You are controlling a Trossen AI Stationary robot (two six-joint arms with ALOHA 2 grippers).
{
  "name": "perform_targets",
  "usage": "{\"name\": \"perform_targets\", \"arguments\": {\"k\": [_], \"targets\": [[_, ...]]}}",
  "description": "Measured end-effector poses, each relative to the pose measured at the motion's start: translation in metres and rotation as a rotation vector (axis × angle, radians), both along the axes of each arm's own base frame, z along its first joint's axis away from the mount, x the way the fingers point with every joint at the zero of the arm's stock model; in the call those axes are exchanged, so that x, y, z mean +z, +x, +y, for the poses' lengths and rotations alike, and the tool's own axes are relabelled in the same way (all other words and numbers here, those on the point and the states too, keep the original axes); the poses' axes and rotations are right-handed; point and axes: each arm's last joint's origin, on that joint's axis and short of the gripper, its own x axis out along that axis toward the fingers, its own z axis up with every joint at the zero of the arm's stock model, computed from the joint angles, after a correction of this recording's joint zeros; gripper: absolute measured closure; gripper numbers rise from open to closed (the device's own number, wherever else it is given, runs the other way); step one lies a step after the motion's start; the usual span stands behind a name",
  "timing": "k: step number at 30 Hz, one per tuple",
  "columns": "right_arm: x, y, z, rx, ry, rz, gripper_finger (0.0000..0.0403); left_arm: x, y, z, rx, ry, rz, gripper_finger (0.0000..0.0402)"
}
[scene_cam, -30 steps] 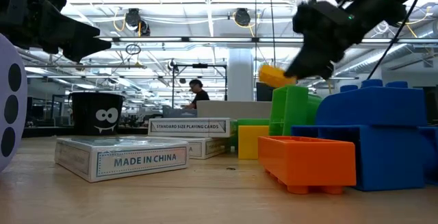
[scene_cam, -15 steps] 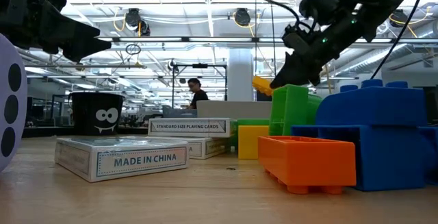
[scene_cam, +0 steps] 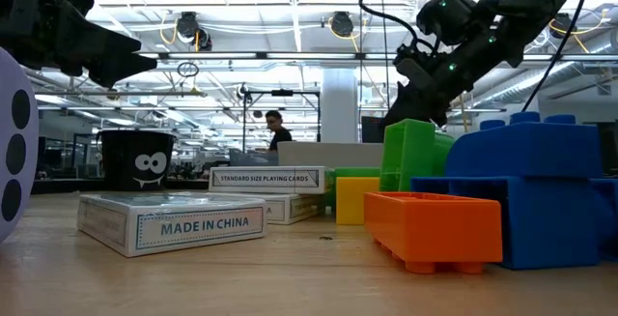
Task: Pick & Place Toys
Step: Put the green game piece into the gray bin
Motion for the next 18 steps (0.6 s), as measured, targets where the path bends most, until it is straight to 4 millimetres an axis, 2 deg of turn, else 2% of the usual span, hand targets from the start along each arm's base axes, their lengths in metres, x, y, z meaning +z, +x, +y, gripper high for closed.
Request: {"name": "perform_targets", "arguments": {"k": [4,8,13,18], "targets": [[0.008,-0.003,0.005,0.034,-0.035,-0.014,0.0262,0.0,0.0,0.0,0.0,0.0,0.0,0.0091],[0.022,-0.006,0.022,0.123,-0.055,-0.061,0.0262,0.0,0.0,0.0,0.0,0.0,0.001,0.0091],[0.039,-0.008,0.055,0.272,-0.093,-0.136,0.0261,0.0,0.0,0.0,0.0,0.0,0.001,0.0091],[0.045,-0.009,0.096,0.48,-0.162,-0.157,0.025,0.0,0.0,0.0,0.0,0.0,0.0,0.0091]]}}
